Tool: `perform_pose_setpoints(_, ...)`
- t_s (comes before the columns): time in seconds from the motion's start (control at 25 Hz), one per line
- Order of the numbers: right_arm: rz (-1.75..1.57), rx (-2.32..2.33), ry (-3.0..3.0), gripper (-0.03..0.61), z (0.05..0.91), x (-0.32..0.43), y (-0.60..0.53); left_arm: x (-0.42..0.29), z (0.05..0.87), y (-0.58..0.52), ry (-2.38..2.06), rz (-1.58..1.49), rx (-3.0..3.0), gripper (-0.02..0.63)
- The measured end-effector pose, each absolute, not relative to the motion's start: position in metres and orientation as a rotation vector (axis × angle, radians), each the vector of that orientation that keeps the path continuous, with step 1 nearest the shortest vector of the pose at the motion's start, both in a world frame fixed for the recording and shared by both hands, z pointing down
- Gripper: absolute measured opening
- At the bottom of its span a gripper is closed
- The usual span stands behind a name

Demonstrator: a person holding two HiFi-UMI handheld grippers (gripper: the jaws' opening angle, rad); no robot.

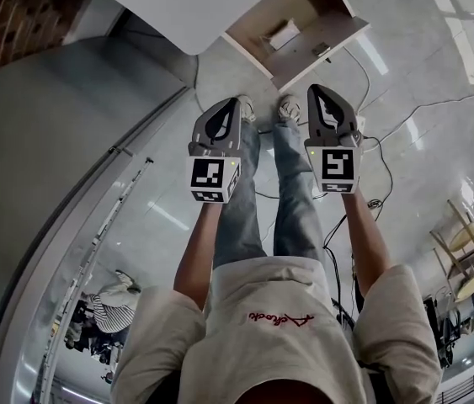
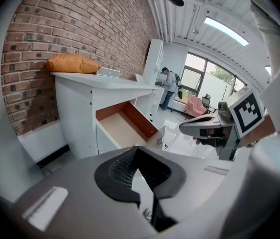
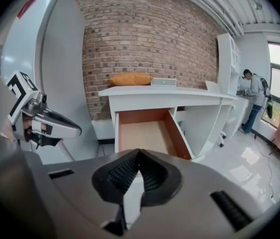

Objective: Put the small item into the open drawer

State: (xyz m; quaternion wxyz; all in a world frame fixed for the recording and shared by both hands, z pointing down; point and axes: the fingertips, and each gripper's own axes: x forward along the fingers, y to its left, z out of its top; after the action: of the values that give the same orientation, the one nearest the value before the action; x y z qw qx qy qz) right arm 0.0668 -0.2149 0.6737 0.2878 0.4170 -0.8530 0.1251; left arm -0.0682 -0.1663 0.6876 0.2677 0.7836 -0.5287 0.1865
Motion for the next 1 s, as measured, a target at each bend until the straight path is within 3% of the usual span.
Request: perform_pose_setpoints(1.0, 0.283, 1.378, -2.305, 0.012, 0.503, 0.114, -0.244, -0.081, 0.518, -0.212, -1.616, 0.42, 2.233, 0.006)
